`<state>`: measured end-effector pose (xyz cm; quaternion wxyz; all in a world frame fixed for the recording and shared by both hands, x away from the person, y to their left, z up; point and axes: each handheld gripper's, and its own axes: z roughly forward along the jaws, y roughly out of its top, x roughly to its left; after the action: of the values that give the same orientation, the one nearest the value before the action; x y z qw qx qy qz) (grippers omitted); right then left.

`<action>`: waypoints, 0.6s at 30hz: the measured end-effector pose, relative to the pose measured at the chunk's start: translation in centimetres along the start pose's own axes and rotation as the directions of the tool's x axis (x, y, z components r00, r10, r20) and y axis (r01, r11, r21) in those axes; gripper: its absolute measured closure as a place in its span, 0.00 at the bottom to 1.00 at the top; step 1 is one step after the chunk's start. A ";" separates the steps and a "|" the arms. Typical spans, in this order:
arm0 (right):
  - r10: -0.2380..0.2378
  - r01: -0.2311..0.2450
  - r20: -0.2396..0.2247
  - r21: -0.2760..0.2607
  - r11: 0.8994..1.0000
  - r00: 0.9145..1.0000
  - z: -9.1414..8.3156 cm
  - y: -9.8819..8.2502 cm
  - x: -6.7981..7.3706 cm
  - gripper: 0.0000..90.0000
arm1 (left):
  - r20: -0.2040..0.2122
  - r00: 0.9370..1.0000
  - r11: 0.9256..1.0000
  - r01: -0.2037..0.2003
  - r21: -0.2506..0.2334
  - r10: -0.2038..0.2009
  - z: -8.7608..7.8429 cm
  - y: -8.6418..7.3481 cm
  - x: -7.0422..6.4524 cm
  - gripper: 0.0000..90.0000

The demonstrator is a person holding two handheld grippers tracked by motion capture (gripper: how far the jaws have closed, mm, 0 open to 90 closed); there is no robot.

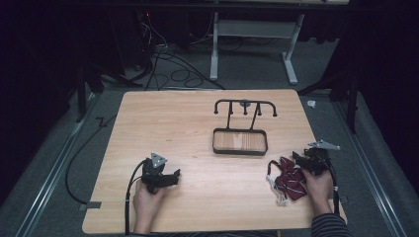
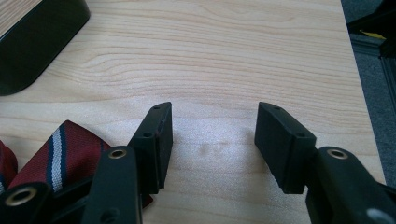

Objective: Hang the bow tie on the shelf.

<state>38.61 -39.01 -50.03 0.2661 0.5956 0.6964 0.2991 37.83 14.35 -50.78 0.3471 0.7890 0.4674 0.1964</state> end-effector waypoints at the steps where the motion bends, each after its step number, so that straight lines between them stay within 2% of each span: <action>1: 0.007 -0.007 -0.002 0.001 1.000 1.000 0.0 0.0 0.0 0.53 | 0.000 1.000 1.000 0.000 0.000 0.000 0.0 0.0 0.0 0.19; 12: 0.004 -0.004 -0.005 0.002 1.000 1.000 0.0 0.0 0.0 0.52 | 0.004 1.000 1.000 0.001 0.001 -0.001 0.0 0.0 0.0 0.20; 18: 0.014 -0.013 -0.017 0.006 1.000 1.000 -0.1 0.0 -0.2 0.55 | 0.003 1.000 1.000 0.001 0.000 -0.001 0.0 0.0 0.0 0.20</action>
<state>38.55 -39.23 -49.93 0.2564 0.5985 0.6955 0.3039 37.84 14.39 -50.78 0.3482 0.7890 0.4671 0.1950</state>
